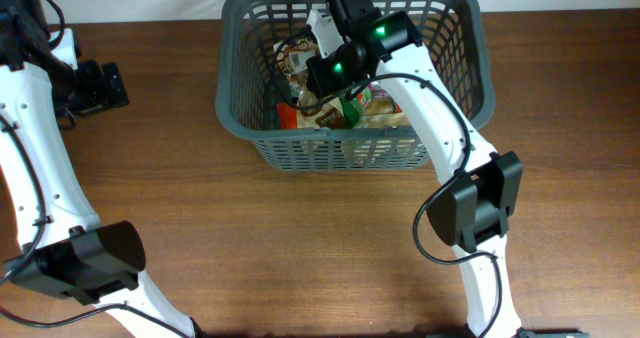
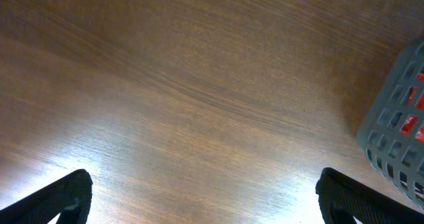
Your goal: Pack container
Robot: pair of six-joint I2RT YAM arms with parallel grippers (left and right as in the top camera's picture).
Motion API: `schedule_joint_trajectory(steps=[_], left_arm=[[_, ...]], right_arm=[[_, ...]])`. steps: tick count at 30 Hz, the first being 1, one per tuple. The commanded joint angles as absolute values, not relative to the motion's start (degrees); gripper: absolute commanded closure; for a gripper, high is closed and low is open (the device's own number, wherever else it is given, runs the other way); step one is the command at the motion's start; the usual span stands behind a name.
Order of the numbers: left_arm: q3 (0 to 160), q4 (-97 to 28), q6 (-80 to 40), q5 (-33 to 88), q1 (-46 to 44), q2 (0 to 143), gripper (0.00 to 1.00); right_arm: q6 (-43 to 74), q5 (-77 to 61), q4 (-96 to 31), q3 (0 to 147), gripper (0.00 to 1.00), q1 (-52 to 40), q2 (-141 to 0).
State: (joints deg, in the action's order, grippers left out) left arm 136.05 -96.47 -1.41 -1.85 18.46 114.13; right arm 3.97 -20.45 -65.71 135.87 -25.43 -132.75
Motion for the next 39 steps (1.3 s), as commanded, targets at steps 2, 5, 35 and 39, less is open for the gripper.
schedule_joint_trajectory(steps=[2, 5, 35, 39], left_arm=[[135.9, -96.5, -2.2, -1.2, 18.5, 113.9, 0.01], [135.9, -96.5, -2.2, -1.2, 18.5, 113.9, 0.01], [135.9, -96.5, -2.2, -1.2, 18.5, 113.9, 0.01], [135.9, -96.5, -2.2, -1.2, 18.5, 113.9, 0.01]], right_arm=[[5.0, -19.9, -64.0, 136.0, 0.66, -26.8, -133.2], [5.0, -19.9, -63.2, 136.0, 0.29, -26.9, -132.8], [-3.3, -12.8, -88.2, 153.0, 0.16, 19.7, -100.5], [-5.7, -12.8, -91.8, 153.0, 0.17, 19.6, -93.1]])
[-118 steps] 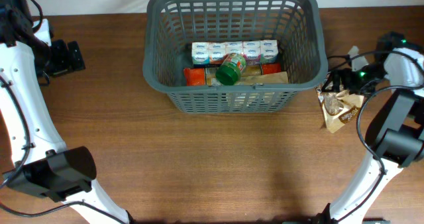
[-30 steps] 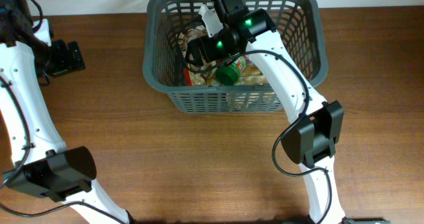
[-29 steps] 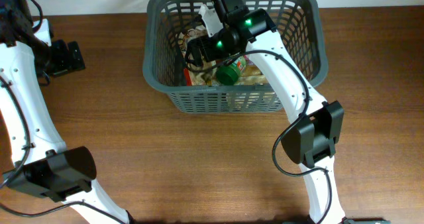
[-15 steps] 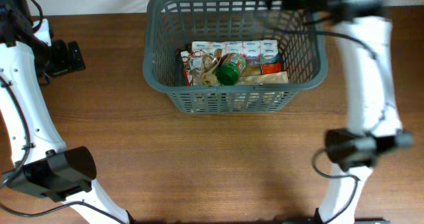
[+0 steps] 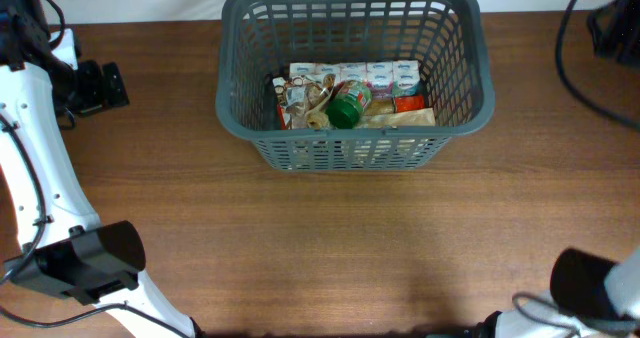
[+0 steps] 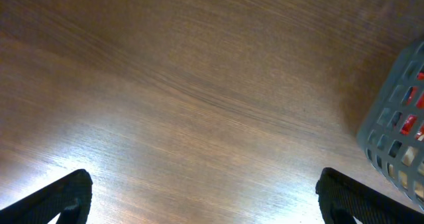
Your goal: Pack container
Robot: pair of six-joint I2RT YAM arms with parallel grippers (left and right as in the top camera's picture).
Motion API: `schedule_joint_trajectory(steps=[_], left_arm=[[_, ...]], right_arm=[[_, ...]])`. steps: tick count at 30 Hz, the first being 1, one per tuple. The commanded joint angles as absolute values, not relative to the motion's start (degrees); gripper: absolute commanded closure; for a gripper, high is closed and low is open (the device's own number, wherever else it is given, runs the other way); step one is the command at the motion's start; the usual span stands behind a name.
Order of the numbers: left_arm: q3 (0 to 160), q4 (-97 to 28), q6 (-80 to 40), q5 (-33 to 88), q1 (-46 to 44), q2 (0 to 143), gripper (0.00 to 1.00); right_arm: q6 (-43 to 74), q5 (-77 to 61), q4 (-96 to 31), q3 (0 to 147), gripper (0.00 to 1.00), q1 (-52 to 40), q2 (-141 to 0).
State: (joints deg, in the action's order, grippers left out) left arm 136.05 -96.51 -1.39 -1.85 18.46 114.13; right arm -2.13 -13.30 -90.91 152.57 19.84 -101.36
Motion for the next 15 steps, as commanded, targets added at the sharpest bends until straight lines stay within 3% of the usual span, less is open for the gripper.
schedule_joint_trajectory(steps=[1, 9, 15], left_arm=[[135.9, -96.5, -2.2, -1.2, 18.5, 113.9, 0.01], [135.9, -96.5, -2.2, -1.2, 18.5, 113.9, 0.01], [135.9, -96.5, -2.2, -1.2, 18.5, 113.9, 0.01]], right_arm=[[-5.8, -12.8, -92.2, 153.0, 0.17, 19.5, -90.7], [-5.8, -10.0, -92.8, 153.0, 0.16, 19.5, -65.0], [-4.3, -8.3, -97.3, 149.6, 0.16, 19.5, -55.4]])
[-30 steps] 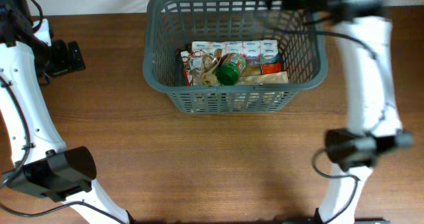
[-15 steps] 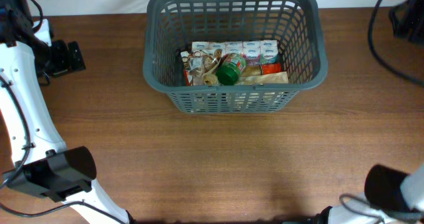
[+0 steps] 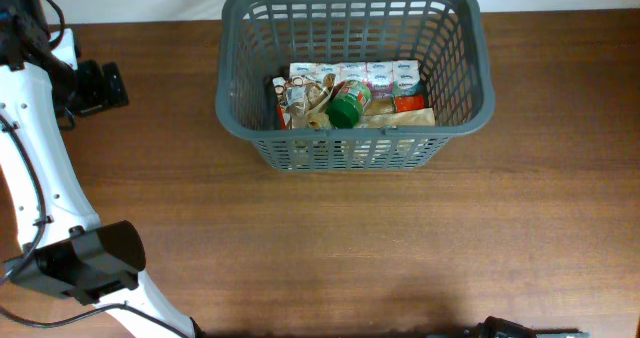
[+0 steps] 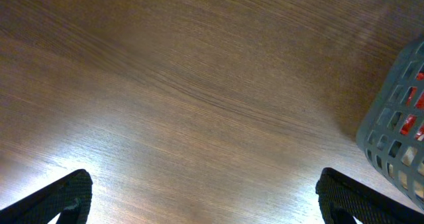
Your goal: Pack container
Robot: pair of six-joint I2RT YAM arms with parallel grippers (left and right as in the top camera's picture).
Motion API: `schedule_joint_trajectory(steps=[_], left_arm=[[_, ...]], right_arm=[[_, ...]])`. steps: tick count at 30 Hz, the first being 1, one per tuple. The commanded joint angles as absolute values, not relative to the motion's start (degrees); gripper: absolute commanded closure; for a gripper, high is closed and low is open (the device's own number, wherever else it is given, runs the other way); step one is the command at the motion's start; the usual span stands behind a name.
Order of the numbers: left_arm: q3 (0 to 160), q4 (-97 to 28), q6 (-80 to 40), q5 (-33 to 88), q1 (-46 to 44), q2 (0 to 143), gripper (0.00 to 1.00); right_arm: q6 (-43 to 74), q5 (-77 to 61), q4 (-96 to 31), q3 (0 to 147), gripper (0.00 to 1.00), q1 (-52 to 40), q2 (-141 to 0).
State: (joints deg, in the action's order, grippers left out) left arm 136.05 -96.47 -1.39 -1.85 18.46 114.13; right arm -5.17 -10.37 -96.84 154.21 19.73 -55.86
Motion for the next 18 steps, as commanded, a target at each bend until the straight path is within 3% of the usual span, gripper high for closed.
schedule_joint_trajectory(steps=[1, 10, 18], left_arm=[[135.9, -96.5, -2.2, -1.2, 18.5, 113.9, 0.01], [135.9, -96.5, -2.2, -1.2, 18.5, 113.9, 0.01], [135.9, -96.5, -2.2, -1.2, 18.5, 113.9, 0.01]], right_arm=[[-4.0, -8.3, -97.3, 147.5, 0.16, 19.5, -54.1], [-2.6, -12.0, -92.7, 123.5, 0.16, 19.5, -50.0], [-2.5, -27.6, -68.8, 87.4, 0.17, 19.5, -50.0]])
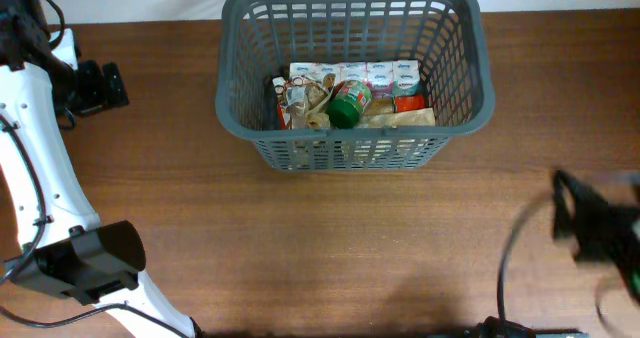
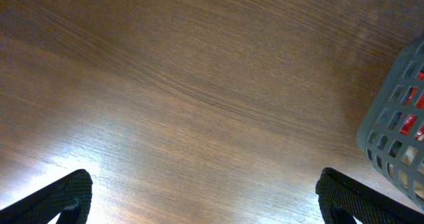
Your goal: Pack container
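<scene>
The grey plastic basket (image 1: 355,150) stands at the back middle of the wooden table. Inside it lie a green-lidded jar (image 1: 347,103), a row of white packets (image 1: 355,73), brown wrappers (image 1: 305,106) and a red packet (image 1: 410,104). My left gripper (image 1: 110,84) hovers over bare wood left of the basket. In the left wrist view the left gripper (image 2: 205,199) is open with nothing between its fingertips (image 2: 63,197). The basket's corner (image 2: 397,144) shows at the right edge. My right arm (image 1: 595,228) is a dark blur at the lower right, its fingers unreadable.
The left arm's white links (image 1: 40,168) and dark base joint (image 1: 85,263) run down the left edge of the table. The table's far edge lies just behind the basket.
The right arm was out of the overhead view; now a blurred dark part of it shows at the lower right. The left gripper and the basket's contents have not moved.
The right gripper was first down inside the basket over the packed items. Then it was out of the basket, with only bits of the arm at the right edge. Then it was gone from view, and now it shows blurred at the lower right.
</scene>
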Robot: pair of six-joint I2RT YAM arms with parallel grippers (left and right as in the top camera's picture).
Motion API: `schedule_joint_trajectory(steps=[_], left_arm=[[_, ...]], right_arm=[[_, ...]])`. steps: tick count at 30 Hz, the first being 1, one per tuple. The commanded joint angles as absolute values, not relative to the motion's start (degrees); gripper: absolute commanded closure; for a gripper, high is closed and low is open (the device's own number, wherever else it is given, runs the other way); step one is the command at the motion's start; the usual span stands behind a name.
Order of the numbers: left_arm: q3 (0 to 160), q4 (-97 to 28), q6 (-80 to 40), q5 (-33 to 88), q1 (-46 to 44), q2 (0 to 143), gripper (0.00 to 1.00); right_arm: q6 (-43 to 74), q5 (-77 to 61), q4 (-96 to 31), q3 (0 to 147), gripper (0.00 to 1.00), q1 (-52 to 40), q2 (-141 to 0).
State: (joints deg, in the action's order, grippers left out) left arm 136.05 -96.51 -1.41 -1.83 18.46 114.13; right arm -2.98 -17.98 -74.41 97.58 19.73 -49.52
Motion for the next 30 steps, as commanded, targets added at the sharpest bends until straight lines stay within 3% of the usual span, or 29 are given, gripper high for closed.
schedule_joint_trajectory(steps=[1, 2, 3, 13, 16, 22, 30], left_arm=[[135.9, -96.5, -2.2, -1.2, 18.5, 113.9, 0.01], [135.9, -96.5, -2.2, -1.2, 18.5, 113.9, 0.01], [135.9, -96.5, -2.2, -1.2, 18.5, 113.9, 0.01], [135.9, -96.5, -2.2, -1.2, 18.5, 113.9, 0.01], [135.9, -96.5, -2.2, -1.2, 18.5, 113.9, 0.01], [135.9, -96.5, -2.2, -1.2, 18.5, 113.9, 0.01], [135.9, -96.5, -2.2, -1.2, 18.5, 113.9, 0.01]], right_arm=[[-2.5, -29.5, -65.6, 84.3, 0.16, 19.5, -50.0], [-2.5, -31.5, -62.7, 81.6, 0.05, 19.5, -50.0], [-2.5, -33.2, -60.6, 79.8, 0.01, 19.5, -50.0], [-2.6, -35.1, -55.8, 75.8, 0.01, 19.5, -53.0], [-3.3, -29.4, -55.4, 75.8, 0.01, 19.5, -54.7], [-26.5, -29.8, -50.8, 74.6, 0.01, 18.3, -59.5], [-24.6, -29.5, -34.3, 55.5, 0.01, 12.1, -47.0]])
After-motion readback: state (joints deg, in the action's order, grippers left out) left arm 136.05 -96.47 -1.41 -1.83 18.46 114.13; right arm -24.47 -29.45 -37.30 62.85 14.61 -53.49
